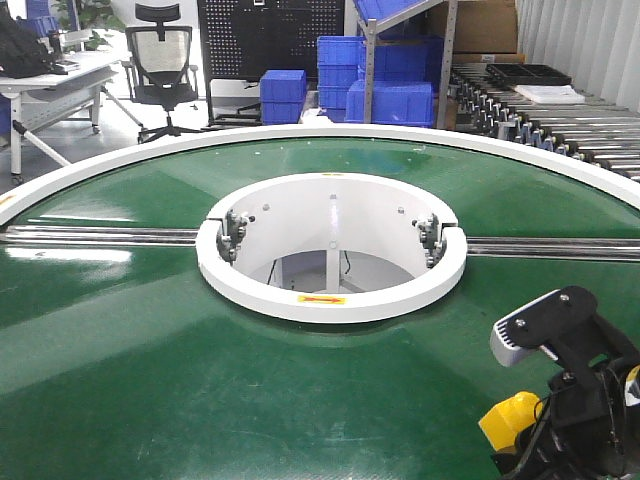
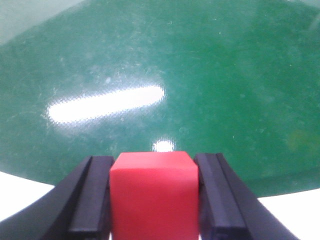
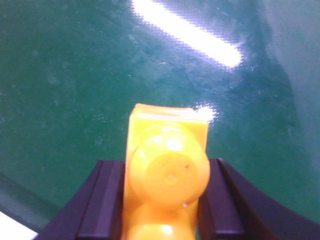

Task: Pick red and yellow blocks into blue bin
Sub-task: 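Turn the base away from the table toward the crate shelves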

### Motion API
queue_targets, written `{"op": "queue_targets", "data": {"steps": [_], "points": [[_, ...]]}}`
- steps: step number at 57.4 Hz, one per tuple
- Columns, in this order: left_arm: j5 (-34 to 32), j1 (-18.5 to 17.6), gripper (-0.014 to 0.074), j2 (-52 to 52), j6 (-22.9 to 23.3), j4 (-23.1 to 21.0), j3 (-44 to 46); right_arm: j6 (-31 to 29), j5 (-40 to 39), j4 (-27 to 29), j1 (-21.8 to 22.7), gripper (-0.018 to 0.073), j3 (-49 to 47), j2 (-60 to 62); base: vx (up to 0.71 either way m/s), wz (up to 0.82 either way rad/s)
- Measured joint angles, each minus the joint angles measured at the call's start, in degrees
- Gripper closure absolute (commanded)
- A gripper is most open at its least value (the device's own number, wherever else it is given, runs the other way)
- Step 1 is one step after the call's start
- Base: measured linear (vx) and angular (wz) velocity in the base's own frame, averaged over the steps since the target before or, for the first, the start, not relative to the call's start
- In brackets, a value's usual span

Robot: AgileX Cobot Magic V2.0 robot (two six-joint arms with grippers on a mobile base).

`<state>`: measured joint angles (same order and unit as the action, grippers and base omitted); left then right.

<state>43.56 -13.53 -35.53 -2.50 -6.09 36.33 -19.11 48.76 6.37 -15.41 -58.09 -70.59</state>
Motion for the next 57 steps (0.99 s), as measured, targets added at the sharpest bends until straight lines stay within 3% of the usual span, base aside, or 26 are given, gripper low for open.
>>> {"op": "queue_targets", "data": {"steps": [25, 57], "points": [[-0.06, 0.00, 0.0393, 0.00, 0.00, 0.00, 0.00, 0.00, 0.00, -0.05, 0.00, 0.0265, 0.00, 0.00, -0.10, 0.28], [-0.11, 0.00, 0.0393, 0.00, 0.00, 0.00, 0.00, 0.00, 0.00, 0.00, 0.00, 0.0265, 0.00, 0.00, -0.18, 0.66]]}}
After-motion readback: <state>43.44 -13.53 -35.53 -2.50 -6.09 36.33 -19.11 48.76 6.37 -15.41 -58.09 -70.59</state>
